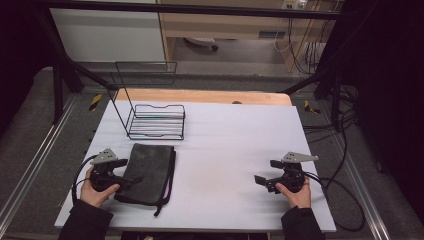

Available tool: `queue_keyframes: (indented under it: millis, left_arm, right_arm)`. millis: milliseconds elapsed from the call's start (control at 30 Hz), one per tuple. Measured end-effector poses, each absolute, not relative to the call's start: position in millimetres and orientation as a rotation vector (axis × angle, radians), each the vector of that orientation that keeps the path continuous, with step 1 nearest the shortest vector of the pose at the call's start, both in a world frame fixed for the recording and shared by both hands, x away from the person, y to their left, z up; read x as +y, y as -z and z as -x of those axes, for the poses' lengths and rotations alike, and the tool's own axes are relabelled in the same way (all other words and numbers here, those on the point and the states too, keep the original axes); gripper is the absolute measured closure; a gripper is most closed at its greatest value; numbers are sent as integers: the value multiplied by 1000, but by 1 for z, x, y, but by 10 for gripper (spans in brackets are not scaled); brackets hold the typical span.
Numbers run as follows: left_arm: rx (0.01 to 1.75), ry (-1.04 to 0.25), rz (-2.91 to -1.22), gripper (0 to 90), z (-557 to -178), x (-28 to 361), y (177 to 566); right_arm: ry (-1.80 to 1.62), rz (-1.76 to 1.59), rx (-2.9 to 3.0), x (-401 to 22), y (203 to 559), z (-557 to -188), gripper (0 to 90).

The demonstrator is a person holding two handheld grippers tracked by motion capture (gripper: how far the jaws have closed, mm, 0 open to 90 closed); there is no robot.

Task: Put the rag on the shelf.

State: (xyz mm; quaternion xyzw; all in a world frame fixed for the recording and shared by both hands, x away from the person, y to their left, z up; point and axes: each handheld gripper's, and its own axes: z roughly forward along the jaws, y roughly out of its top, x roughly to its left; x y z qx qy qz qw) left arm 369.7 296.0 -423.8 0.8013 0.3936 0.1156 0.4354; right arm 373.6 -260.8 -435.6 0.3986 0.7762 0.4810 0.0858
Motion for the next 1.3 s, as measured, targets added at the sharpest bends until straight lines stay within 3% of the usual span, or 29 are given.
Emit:
queue_keyframes:
  millis: [333, 600, 767, 800, 900, 1100, 1300]
  left_arm:
    - [974, -289, -1997, 85, -365, 289, 416]
    - [951, -280, -2038, 153, -358, 271, 412]
    - [928, -246, -2069, 272, -352, 255, 413]
    - [921, -238, -2077, 339, -350, 251, 413]
    - [893, -210, -2114, 427, -345, 237, 416]
    - [876, -170, -2173, 563, -340, 216, 425]
    - [904, -194, -2203, 638, -338, 209, 432]
  right_arm:
    - [-1438, -1183, 2315, -261, 435, -372, 10]
    - [-1433, -1190, 2314, -261, 435, -371, 12]
    - [-1421, -1191, 2318, -261, 436, -371, 12]
    - [-1422, -1188, 2320, -260, 436, -372, 13]
    - [-1418, -1189, 2326, -260, 436, -372, 14]
    - [-1416, -1193, 2326, -260, 436, -371, 14]
    - [-1412, -1191, 2329, -260, 437, -371, 14]
